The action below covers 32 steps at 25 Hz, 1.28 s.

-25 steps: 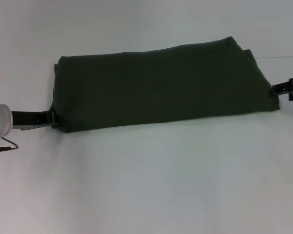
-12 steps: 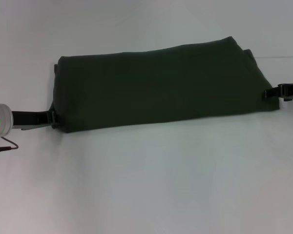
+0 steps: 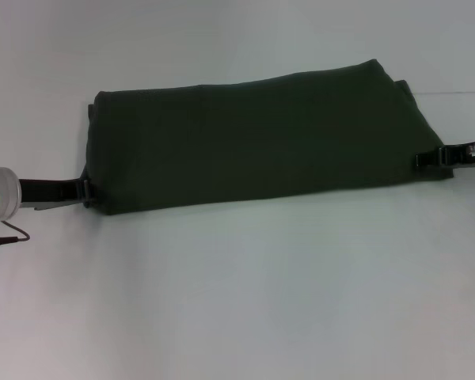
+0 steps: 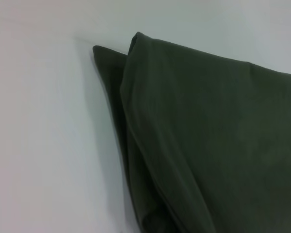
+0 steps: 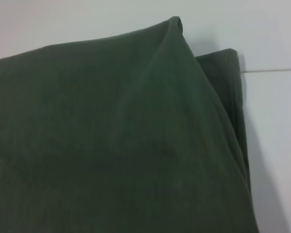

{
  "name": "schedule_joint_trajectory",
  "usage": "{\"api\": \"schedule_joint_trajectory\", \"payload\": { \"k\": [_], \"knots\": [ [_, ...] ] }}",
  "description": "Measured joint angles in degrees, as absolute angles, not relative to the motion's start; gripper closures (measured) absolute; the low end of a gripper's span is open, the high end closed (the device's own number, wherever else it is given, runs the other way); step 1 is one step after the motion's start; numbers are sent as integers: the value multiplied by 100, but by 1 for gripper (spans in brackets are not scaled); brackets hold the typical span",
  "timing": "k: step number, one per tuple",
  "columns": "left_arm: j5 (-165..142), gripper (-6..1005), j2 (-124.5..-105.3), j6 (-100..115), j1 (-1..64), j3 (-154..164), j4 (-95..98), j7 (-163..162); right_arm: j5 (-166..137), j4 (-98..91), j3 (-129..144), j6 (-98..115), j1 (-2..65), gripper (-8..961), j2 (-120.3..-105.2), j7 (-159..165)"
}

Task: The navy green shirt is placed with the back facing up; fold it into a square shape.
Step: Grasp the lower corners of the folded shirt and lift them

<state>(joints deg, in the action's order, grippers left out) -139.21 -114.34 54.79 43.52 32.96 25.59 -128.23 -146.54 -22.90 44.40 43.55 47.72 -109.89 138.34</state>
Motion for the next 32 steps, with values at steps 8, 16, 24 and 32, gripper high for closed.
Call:
{"api": "schedule_joint_trajectory", "payload": {
  "k": [8,16,24,32],
  "knots": [
    [-13921,993,-11425,5491,4350,3289,2601,-12823,-14673,-2184,4587,4304,4799,366,-11011,13834],
    [-13921,992,-11418,5562,4350,3262,2644,-12823,-14631,-2245,4511,4444,4729,692,-10926,13831],
    [-13921,993,-11416,5590,4345,3252,2698,-12821,-14596,-2356,4374,4676,4575,883,-10829,13760],
    [-13922,992,-11416,5606,4317,3251,2711,-12817,-14478,-2575,4140,5137,4505,913,-10777,13559]
  ]
}}
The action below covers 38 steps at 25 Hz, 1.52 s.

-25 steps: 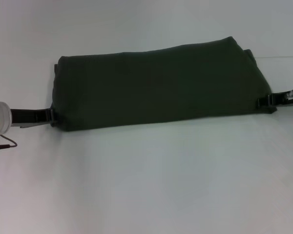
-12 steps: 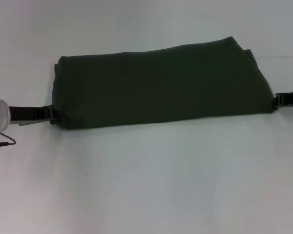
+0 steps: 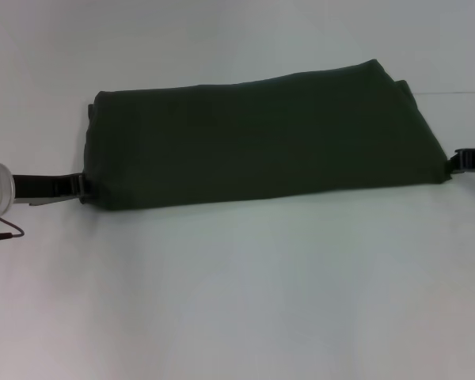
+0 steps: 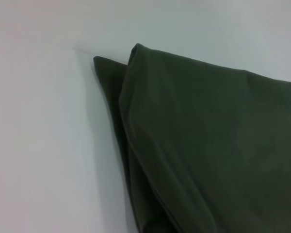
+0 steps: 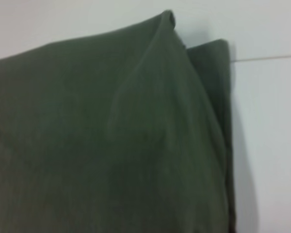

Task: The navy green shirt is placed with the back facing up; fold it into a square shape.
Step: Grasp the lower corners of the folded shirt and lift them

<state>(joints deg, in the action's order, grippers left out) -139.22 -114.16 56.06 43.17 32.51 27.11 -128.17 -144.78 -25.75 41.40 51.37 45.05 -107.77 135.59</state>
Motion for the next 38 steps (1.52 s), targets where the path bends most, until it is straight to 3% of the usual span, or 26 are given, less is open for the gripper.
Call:
{"api": "schedule_joint_trajectory", "payload": {
  "k": [5,11,16,24,38],
  "knots": [
    [-13922,993,-11416,5621,4312,3251,2716,-12815,-14484,-2725,4139,5170,4453,910,-10739,13737],
    [-13922,992,-11416,5630,4314,3252,2716,-12814,-14499,-2688,4203,5049,4477,718,-10731,13687],
    [-13922,992,-11416,5664,4315,3252,2716,-12814,-14505,-2615,4314,4727,4487,516,-10835,13621],
    [-13922,992,-11416,5672,4309,3252,2720,-12814,-14457,-2305,4300,4377,4559,456,-10961,13336],
    [-13922,992,-11416,5689,4310,3252,2760,-12851,-14448,-2318,4315,4343,4654,458,-11012,13146]
  ]
}}
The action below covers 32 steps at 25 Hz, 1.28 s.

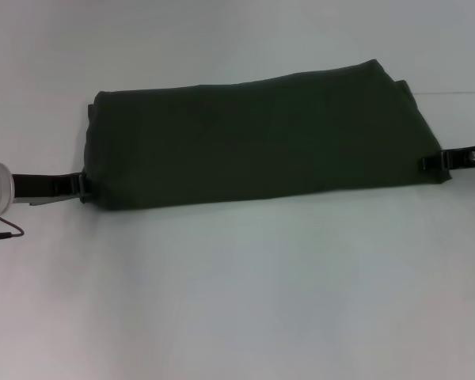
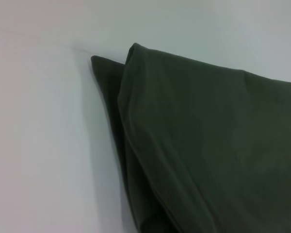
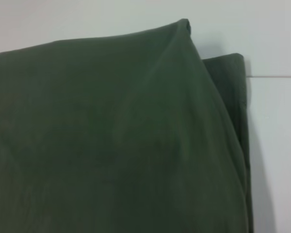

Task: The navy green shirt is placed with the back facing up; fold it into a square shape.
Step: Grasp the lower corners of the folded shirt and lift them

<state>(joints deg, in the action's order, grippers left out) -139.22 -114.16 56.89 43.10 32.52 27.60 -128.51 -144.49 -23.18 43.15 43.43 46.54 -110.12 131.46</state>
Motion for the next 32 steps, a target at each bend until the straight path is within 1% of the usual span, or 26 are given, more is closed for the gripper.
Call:
{"api": "schedule_joint_trajectory", "payload": {
  "k": [8,22,27,32],
  "knots": [
    [-13922,993,-11416,5700,4310,3252,2768,-12866,-14472,-2255,4338,4251,4666,460,-11060,13116],
    [-13922,993,-11416,5740,4306,3252,2782,-12867,-14456,-2223,4332,4270,4615,465,-11037,13107],
    [-13917,993,-11416,5743,4306,3252,2789,-12867,-14449,-2223,4310,4278,4614,487,-11034,13101],
    [-13914,992,-11416,5746,4307,3252,2832,-12871,-14456,-2223,4331,4281,4614,669,-11022,13106]
  ]
}}
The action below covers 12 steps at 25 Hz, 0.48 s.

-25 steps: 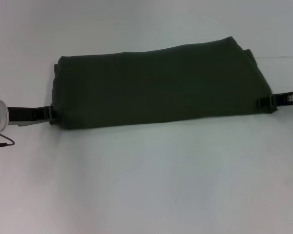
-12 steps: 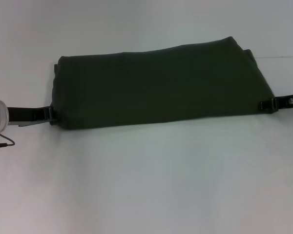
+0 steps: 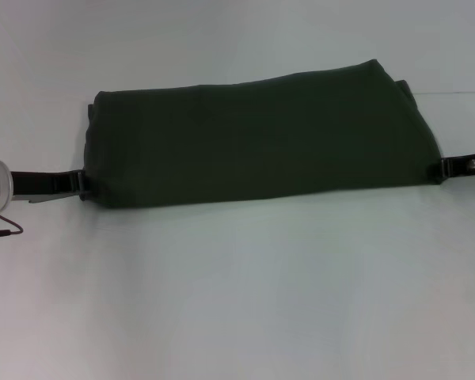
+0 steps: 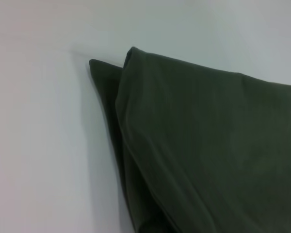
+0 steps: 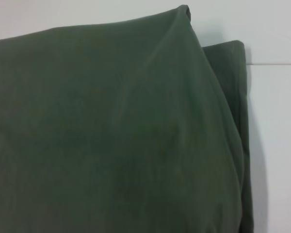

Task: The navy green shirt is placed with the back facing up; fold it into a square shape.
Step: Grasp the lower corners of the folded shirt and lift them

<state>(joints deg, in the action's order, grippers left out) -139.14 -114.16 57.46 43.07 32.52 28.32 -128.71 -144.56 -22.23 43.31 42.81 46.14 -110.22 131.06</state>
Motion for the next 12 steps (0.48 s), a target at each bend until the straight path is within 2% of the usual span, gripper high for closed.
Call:
{"api": "schedule_joint_trajectory", "payload": {
  "k": [12],
  "knots": [
    [-13913,991,-11416,5765,4306,3252,2834,-12876,-14479,-2221,4292,4478,4583,833,-10908,13164]
  ]
}}
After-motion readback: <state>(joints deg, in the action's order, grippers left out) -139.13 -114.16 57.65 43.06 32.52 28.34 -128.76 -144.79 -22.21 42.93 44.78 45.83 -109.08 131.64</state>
